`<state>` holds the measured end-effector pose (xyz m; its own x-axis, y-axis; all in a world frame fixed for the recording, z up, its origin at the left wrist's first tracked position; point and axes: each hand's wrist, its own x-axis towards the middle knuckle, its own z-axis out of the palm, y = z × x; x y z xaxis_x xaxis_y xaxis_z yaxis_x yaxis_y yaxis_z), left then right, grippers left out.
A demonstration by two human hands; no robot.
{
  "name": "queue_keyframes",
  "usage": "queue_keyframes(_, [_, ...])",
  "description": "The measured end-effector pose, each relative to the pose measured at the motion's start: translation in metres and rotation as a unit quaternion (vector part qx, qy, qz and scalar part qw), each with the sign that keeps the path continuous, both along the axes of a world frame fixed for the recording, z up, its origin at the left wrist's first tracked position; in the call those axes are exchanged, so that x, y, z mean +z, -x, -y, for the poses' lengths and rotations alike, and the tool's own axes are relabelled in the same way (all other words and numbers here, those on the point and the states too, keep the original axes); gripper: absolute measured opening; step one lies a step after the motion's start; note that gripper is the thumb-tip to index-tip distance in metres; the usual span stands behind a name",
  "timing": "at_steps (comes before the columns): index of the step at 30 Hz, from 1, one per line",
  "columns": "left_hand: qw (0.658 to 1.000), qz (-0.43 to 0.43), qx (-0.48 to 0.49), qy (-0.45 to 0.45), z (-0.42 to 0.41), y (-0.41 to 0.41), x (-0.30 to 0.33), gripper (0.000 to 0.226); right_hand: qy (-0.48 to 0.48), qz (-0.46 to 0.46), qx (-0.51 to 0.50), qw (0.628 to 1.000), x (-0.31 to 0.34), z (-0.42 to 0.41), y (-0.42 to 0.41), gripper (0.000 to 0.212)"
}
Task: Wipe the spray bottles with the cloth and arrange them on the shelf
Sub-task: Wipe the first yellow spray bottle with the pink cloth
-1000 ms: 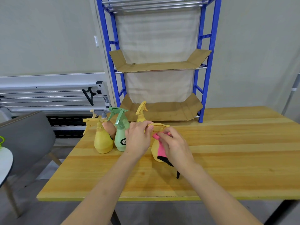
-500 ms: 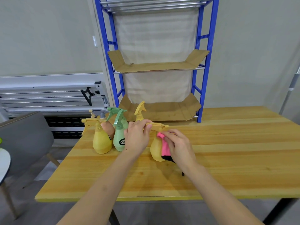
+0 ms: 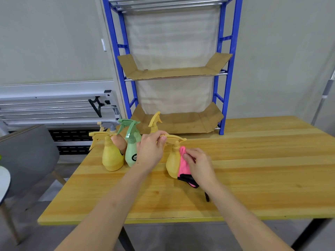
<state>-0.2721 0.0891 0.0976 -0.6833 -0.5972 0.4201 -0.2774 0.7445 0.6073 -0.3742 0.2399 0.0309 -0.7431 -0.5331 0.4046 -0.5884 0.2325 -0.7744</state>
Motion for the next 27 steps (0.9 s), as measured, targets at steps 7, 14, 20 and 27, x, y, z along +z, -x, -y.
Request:
queue_keyframes(7, [0.997, -0.036, -0.019, -0.065, 0.010, 0.004, 0.000, 0.022, -0.012, 0.042, -0.008, 0.999, -0.011, -0.021, -0.002, 0.048])
queue_keyframes(14, [0.979, -0.163, 0.050, -0.116, -0.024, -0.013, -0.025, 0.004, 0.126, -0.036, -0.045, 0.990, -0.005, -0.024, 0.010, 0.029])
queue_keyframes(20, [0.992, -0.098, 0.022, -0.076, -0.041, -0.006, -0.052, 0.029, 0.075, 0.040, 0.057, 0.995, -0.010, -0.001, 0.008, 0.034])
queue_keyframes(27, [0.989, -0.090, 0.049, -0.108, -0.041, 0.004, -0.049, 0.036, 0.145, 0.157, 0.047, 0.976, -0.015, 0.004, 0.006, 0.016])
